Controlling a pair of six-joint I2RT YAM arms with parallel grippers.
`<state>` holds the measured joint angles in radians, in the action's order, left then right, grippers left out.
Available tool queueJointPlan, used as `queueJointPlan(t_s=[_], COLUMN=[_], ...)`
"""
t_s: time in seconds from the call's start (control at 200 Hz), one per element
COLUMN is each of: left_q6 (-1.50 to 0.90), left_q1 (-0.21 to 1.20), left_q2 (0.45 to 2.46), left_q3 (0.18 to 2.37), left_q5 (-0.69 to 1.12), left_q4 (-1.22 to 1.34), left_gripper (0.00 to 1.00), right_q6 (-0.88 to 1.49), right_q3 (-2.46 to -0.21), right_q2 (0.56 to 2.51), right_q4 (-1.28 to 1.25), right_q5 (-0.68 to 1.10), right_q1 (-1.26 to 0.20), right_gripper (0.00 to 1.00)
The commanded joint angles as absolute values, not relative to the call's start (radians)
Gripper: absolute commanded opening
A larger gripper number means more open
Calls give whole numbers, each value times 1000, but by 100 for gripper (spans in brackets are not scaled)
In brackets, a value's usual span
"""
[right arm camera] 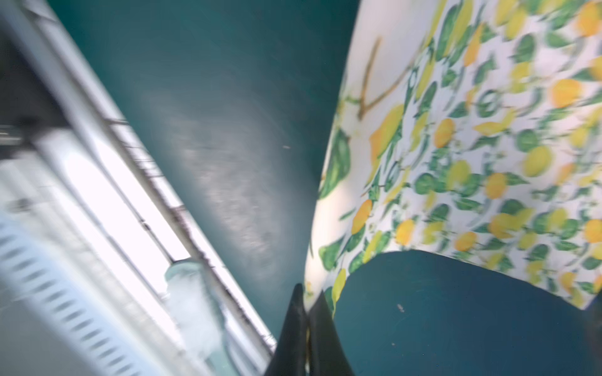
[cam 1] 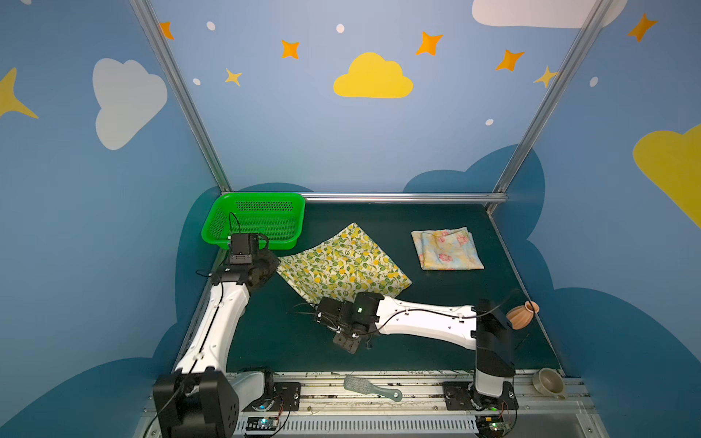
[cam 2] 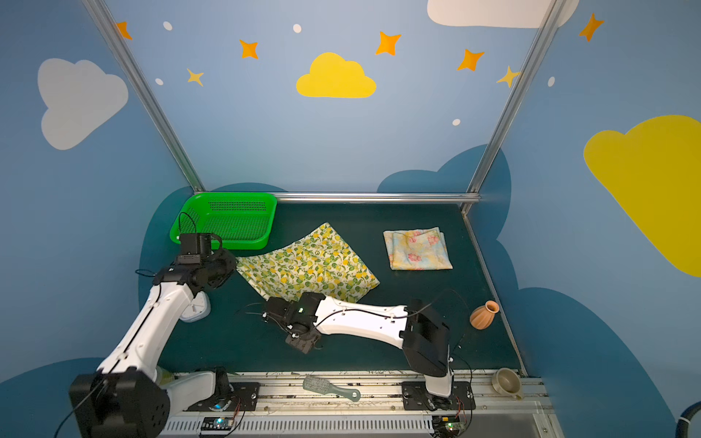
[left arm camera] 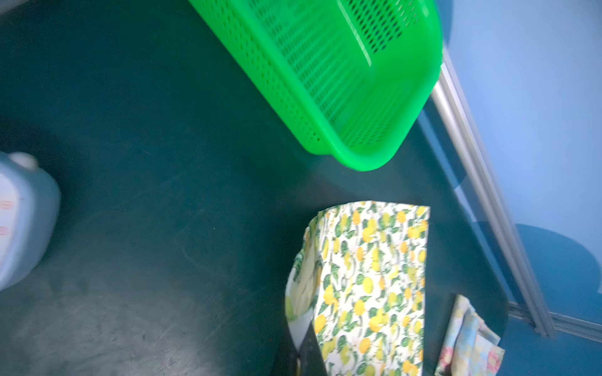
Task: Fold and stack skirts
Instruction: Fold the skirt at the center of the table.
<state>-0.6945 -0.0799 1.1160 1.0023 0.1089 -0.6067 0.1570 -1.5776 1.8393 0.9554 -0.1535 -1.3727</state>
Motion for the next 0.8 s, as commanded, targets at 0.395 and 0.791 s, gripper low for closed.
queueJointPlan(t_s=[0.395,0.791], left_q6=[-717,-726], left_q1=[-98,72], left_q2=[975,1465], left_q3=[1140,1310], left_q5=[14,-59], left_q4=[-792,-608], left_gripper=[4,4], right_q6=[198,145], right_q3=[-1460,-1355], right_q2=[1616,1678], right_q4=[827,835], right_q5=[272,630], right_q1=[-1325,-830], right_gripper=[0,0])
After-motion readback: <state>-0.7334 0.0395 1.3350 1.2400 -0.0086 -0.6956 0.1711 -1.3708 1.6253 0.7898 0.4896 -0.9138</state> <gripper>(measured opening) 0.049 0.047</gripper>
